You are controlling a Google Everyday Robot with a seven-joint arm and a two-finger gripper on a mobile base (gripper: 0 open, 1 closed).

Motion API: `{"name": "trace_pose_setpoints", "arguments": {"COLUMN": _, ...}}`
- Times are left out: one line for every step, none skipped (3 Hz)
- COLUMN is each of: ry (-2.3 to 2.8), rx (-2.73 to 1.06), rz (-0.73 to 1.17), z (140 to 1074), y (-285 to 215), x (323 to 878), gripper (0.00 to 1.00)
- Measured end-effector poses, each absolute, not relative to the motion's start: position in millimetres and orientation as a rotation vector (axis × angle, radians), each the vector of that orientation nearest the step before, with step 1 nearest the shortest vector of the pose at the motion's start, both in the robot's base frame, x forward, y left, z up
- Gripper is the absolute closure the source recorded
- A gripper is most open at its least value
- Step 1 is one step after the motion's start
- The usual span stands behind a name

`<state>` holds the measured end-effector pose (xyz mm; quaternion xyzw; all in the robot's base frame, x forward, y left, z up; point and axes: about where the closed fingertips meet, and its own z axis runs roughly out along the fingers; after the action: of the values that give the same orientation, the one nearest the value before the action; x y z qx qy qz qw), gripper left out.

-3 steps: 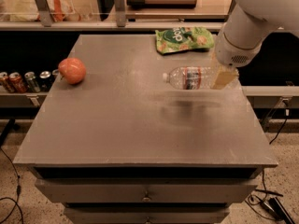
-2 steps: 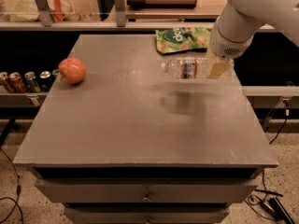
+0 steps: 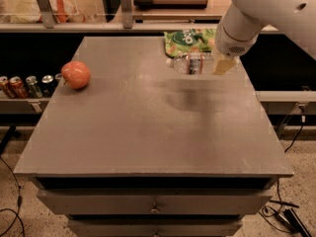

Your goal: Move water bottle near green rice chip bag

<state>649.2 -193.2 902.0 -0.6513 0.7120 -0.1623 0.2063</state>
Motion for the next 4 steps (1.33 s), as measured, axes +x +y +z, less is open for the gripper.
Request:
{"name": "trace_pose_setpoints", "arguments": {"ry": 1.96, "rx": -1.803, "rz": -0.474, "z": 902, "y": -192, "x": 649, "gripper": 1.0}}
{"name": "trace_pose_setpoints", "arguments": {"ry": 1.873, "rx": -1.797, "rz": -0.552, "z": 901, "y": -183, "x": 657, "gripper": 1.0}}
{"name": "trace_pose_setpoints", "arguments": {"ry": 1.746, "rx": -1.779, "rz": -0.607, "z": 910, "y": -167, "x": 680, "gripper": 1.0}}
{"name": "trace_pose_setpoints", "arguments": {"ry": 1.647, "rx": -1.804, "rz": -0.614, "z": 918, "y": -150, "x": 703, "gripper": 1.0}}
